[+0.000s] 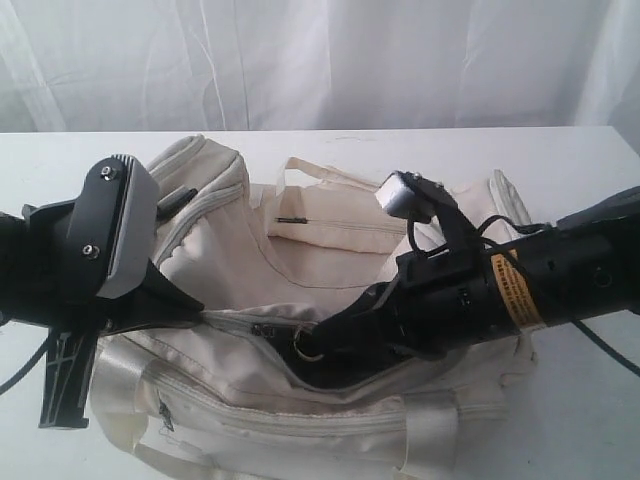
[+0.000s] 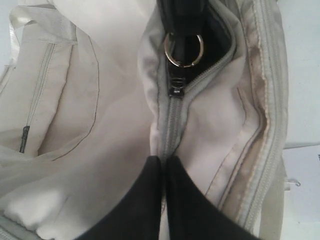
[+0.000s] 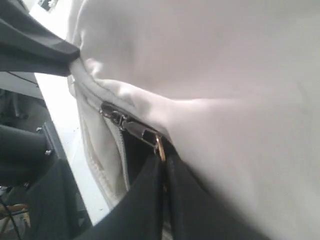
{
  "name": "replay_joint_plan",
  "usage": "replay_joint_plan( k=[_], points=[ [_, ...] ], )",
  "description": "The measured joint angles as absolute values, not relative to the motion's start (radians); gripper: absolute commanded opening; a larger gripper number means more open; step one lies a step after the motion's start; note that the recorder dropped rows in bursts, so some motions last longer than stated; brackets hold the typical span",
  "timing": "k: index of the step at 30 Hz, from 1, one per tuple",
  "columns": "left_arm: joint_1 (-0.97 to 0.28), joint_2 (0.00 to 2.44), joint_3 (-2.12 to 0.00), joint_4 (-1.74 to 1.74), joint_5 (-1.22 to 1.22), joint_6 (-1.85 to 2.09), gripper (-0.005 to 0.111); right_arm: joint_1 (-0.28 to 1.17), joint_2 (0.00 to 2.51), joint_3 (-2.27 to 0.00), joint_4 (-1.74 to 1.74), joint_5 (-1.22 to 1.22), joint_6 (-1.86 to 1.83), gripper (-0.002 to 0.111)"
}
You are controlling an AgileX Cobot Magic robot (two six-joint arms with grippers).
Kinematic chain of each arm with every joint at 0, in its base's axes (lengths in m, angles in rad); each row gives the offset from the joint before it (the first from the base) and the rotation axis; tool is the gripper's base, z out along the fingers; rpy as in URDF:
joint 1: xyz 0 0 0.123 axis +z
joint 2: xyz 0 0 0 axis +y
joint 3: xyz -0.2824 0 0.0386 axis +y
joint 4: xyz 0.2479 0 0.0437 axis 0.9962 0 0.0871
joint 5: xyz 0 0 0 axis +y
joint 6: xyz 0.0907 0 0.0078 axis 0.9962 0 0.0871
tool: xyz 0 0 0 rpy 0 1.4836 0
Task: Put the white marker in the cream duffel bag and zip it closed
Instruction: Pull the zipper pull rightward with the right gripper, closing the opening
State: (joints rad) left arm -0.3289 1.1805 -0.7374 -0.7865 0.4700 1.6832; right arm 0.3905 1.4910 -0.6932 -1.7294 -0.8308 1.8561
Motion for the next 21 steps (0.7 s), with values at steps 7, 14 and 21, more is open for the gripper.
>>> replay_joint_plan(
  k=[7, 14, 21],
  points=[
    [-0.329, 1.180, -0.737, -0.787, 0.466, 1.682, 0.000, 0.391, 1.407, -0.693, -1.735, -0.753, 1.876, 0.000],
    [-0.329, 1.180, -0.737, -0.787, 0.466, 1.682, 0.000, 0.391, 1.324, -0.654, -1.737, -0.742, 1.907, 0.000],
    [-0.329, 1.180, -0.737, -0.790, 0.466, 1.682, 0.000, 0.391, 1.253, -0.592, -1.737, -0.678, 1.918, 0.000]
  ],
)
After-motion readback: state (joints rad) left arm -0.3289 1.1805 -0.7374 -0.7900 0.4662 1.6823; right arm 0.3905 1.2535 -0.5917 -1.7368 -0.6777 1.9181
